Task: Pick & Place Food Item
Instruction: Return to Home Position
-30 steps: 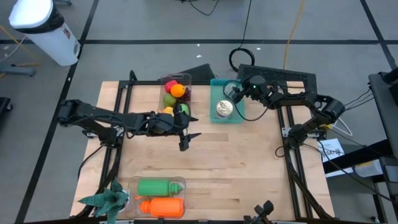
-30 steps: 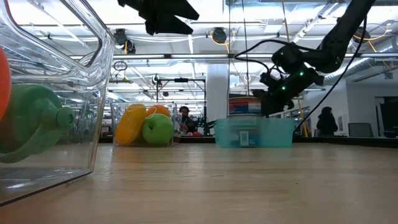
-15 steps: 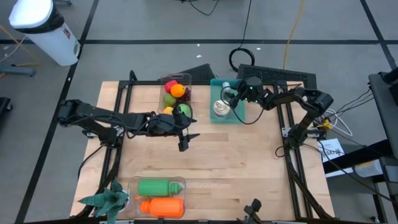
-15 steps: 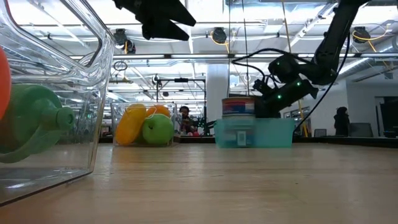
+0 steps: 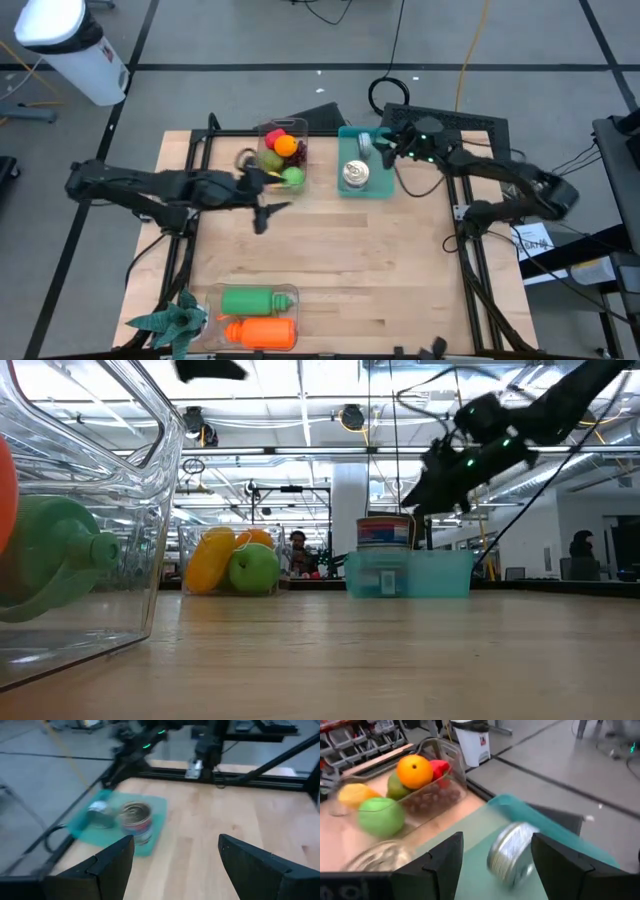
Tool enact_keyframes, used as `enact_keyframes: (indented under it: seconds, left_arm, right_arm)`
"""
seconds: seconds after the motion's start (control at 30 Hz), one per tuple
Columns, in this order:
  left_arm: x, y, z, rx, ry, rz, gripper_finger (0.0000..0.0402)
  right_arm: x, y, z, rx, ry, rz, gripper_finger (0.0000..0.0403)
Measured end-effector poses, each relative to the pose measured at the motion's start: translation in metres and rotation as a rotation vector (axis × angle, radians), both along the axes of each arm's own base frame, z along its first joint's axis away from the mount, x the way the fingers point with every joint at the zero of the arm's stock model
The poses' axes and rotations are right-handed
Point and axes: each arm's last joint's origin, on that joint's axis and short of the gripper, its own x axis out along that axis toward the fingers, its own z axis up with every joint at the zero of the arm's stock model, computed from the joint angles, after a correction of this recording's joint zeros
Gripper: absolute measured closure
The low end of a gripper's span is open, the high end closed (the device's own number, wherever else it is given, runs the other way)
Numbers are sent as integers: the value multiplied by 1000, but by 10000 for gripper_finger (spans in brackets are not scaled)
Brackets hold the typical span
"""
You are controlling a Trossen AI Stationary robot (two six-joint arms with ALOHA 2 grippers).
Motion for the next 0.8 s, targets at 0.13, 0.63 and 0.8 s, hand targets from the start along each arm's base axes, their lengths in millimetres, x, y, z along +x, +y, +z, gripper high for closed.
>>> enact_keyframes:
  seconds: [0.13,0.63,0.8]
  left_arm:
    - [-44,-3,10,33,5,65,107]
    - [-127,4,-91,17,-225,89,107]
    - [-131,6,-121,41,-357,88,107]
  right_arm:
    - [-24,24,23,55,20,-10,184]
    - [-104,118,42,-16,-93,89,184]
    - [-118,136,35,-79,-192,144,184]
